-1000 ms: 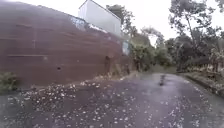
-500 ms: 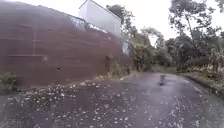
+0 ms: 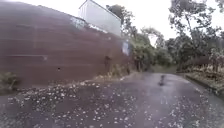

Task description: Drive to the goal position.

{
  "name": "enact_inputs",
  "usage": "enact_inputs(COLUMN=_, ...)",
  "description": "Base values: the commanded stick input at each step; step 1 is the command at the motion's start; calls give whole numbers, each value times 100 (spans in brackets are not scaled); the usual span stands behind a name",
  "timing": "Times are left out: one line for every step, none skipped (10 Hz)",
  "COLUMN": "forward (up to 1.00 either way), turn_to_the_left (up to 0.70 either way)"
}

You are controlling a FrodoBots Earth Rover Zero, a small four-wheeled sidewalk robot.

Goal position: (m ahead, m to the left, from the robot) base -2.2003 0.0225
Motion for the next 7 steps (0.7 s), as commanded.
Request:
enact_inputs(forward=45, turn_to_the_left=2)
enact_inputs(forward=45, turn_to_the_left=2)
enact_inputs(forward=45, turn_to_the_left=2)
enact_inputs(forward=45, turn_to_the_left=3)
enact_inputs(forward=45, turn_to_the_left=3)
enact_inputs(forward=45, turn_to_the_left=2)
enact_inputs(forward=60, turn_to_the_left=1)
